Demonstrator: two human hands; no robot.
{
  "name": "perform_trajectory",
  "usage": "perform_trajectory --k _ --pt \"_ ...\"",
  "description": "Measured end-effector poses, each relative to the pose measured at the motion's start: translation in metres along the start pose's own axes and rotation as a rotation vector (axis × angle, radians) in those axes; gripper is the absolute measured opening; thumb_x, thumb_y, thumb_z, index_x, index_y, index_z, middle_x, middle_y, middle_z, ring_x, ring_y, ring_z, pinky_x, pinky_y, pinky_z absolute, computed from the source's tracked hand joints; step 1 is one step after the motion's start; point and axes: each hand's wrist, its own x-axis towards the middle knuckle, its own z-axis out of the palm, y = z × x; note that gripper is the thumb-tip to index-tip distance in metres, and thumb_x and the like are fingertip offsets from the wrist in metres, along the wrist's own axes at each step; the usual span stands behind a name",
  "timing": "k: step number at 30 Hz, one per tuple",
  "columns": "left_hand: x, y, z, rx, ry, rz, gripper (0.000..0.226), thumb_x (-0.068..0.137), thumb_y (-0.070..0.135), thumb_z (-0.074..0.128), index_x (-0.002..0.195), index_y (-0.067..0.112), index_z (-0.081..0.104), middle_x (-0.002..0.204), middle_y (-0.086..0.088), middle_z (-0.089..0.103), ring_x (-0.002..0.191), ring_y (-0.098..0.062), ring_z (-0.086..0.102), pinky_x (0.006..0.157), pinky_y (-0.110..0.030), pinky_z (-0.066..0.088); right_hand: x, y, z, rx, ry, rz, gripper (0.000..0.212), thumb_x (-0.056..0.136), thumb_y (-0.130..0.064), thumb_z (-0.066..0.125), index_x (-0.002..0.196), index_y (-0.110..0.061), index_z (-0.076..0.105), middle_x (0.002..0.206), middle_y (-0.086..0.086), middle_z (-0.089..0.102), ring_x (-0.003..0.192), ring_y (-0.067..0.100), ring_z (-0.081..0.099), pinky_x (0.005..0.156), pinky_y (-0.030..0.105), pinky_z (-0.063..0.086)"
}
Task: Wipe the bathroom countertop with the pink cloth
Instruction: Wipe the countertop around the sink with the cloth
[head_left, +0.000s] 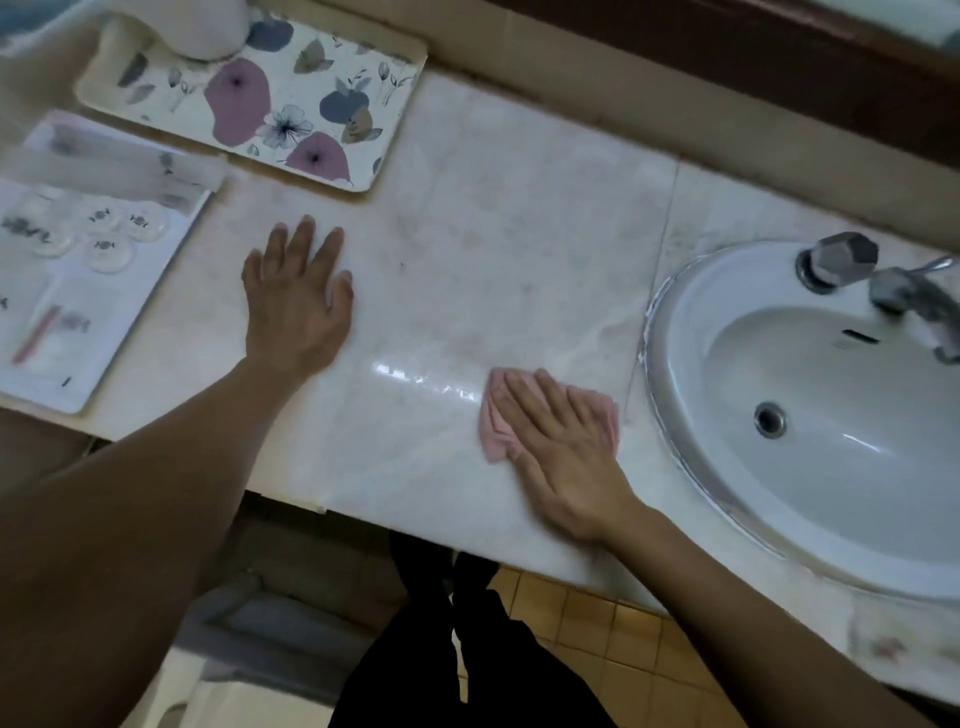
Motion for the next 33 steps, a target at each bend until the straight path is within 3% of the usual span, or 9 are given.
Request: perform_trajectory --k 3,7,12,15,19,24,29,31,33 --pt "-0.001 0.002 -0.003 -0.011 -0.044 -0.016 0.061 0.105 0.050 0.023 0.160 0.027 0.031 0.171 -0.007 0.025 0.157 -0.034 0.019 0.124 -0.058 0.017 -0.018 0.033 -0.009 -0.042 0.031 0.163 0.060 0.109 -0.045 0.022 0.165 -0.036 0.003 0.173 -0.016 -0.007 0.160 0.013 -0.013 0.130 0.046 -0.001" --pt "-0.002 0.004 -0.005 -0.014 -0.104 -0.016 0.065 0.104 0.055 0.021 0.163 0.029 0.024 0.173 -0.006 0.017 0.159 -0.033 0.011 0.126 -0.058 0.011 0.058 0.010 -0.007 0.022 0.183 0.430 0.065 0.104 -0.047 0.012 0.166 -0.027 0.008 0.175 -0.005 0.002 0.161 0.026 -0.003 0.129 0.049 0.002" --pt "0.002 -0.007 -0.021 -0.255 -0.191 -0.050 0.070 0.100 0.063 0.017 0.164 0.033 0.017 0.174 -0.005 0.011 0.161 -0.025 0.006 0.129 -0.052 0.003 0.033 -0.059 0.024 -0.027 0.034 0.061 0.060 0.110 -0.045 0.020 0.166 -0.032 0.002 0.174 -0.012 -0.009 0.160 0.019 -0.015 0.129 0.044 -0.007" --pt "-0.033 -0.026 -0.038 -0.330 -0.164 -0.006 0.063 0.106 0.053 0.029 0.164 0.031 0.023 0.172 -0.007 0.019 0.160 -0.021 0.013 0.130 -0.048 0.006 -0.006 -0.033 0.016 -0.056 -0.004 0.019 0.061 0.109 -0.046 0.020 0.165 -0.036 0.000 0.173 -0.014 -0.009 0.160 0.013 -0.014 0.129 0.045 -0.005" --pt "-0.089 -0.052 -0.036 -0.164 -0.145 0.058 0.063 0.106 0.051 0.028 0.164 0.025 0.023 0.172 -0.009 0.019 0.160 -0.023 0.011 0.130 -0.050 0.006 0.047 0.010 -0.014 -0.080 0.090 0.300 0.063 0.106 -0.050 0.014 0.165 -0.034 -0.001 0.174 -0.011 -0.005 0.161 0.019 -0.004 0.129 0.047 0.002" --pt "-0.092 -0.052 -0.024 -0.049 -0.116 0.068 0.066 0.106 0.048 0.028 0.164 0.018 0.021 0.173 -0.009 0.014 0.161 -0.024 0.008 0.130 -0.052 0.008 0.182 -0.026 -0.025 -0.031 0.226 0.514 0.069 0.102 -0.047 0.016 0.166 -0.021 0.009 0.175 0.000 0.005 0.160 0.032 0.002 0.128 0.052 0.002" --pt "-0.090 -0.056 -0.027 -0.042 -0.085 0.088 0.063 0.105 0.041 0.035 0.163 0.019 0.024 0.172 -0.010 0.018 0.160 -0.025 0.013 0.129 -0.052 0.012 0.181 -0.101 -0.003 -0.072 0.115 0.090 0.062 0.109 -0.044 0.022 0.167 -0.026 0.009 0.175 -0.004 0.002 0.161 0.027 -0.004 0.129 0.049 -0.001" --pt "-0.091 -0.055 -0.028 -0.041 -0.077 0.088 0.063 0.105 0.040 0.035 0.163 0.020 0.024 0.172 -0.010 0.018 0.160 -0.025 0.013 0.129 -0.052 0.012 0.133 -0.092 0.005 -0.114 -0.009 -0.119 0.060 0.111 -0.044 0.022 0.166 -0.031 0.004 0.175 -0.009 -0.003 0.161 0.019 -0.009 0.129 0.043 -0.005" --pt "-0.090 -0.055 -0.027 -0.044 -0.074 0.084 0.062 0.106 0.039 0.034 0.164 0.019 0.023 0.172 -0.010 0.018 0.160 -0.025 0.012 0.129 -0.051 0.011 0.102 -0.055 -0.002 -0.132 -0.046 -0.168 0.057 0.110 -0.046 0.022 0.165 -0.034 0.011 0.175 -0.008 0.004 0.161 0.019 -0.002 0.129 0.040 -0.002"
